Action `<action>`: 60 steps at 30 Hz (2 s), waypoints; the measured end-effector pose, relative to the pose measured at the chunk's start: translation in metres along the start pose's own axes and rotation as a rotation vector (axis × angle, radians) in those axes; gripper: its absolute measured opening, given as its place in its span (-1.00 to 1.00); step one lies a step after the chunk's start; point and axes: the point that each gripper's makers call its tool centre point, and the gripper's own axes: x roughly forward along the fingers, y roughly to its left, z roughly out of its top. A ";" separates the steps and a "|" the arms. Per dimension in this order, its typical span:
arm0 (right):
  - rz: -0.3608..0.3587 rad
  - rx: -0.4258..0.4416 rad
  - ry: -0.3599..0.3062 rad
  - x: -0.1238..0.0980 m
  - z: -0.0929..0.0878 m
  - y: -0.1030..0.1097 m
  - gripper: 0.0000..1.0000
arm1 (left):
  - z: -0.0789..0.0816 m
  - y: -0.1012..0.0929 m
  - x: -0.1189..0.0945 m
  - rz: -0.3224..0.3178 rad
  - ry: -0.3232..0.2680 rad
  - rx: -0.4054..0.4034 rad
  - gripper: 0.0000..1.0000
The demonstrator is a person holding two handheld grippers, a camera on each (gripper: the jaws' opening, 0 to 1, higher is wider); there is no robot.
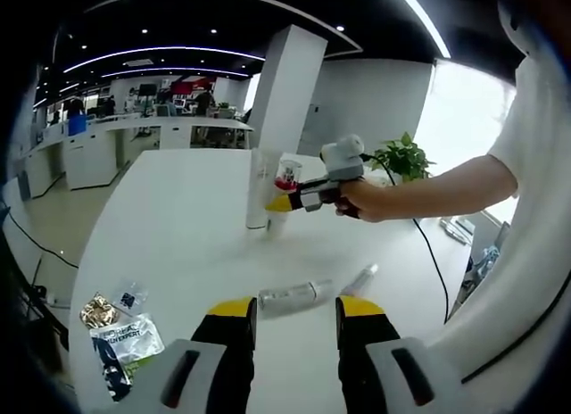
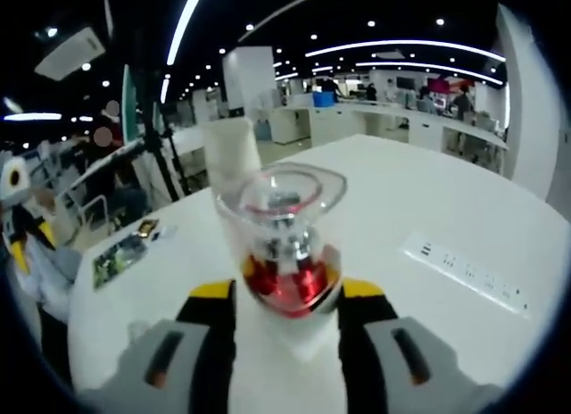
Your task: Arrange the skincare products in the storage area until every visible bottle or jar stands upright without overlapping.
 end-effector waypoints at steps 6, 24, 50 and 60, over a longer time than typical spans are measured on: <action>0.014 -0.018 0.035 -0.006 -0.010 -0.001 -0.15 | -0.001 -0.001 -0.002 0.004 -0.007 -0.001 -0.28; -0.004 -0.054 0.073 -0.007 -0.014 -0.005 -0.39 | -0.001 0.004 -0.007 0.017 -0.020 -0.004 -0.27; 0.018 0.124 -0.022 -0.081 -0.019 0.040 -0.34 | 0.014 -0.040 -0.012 -0.117 -0.118 0.056 -0.26; 0.032 0.203 -0.036 -0.108 -0.029 0.080 -0.10 | 0.025 -0.046 -0.016 -0.170 -0.129 0.057 -0.27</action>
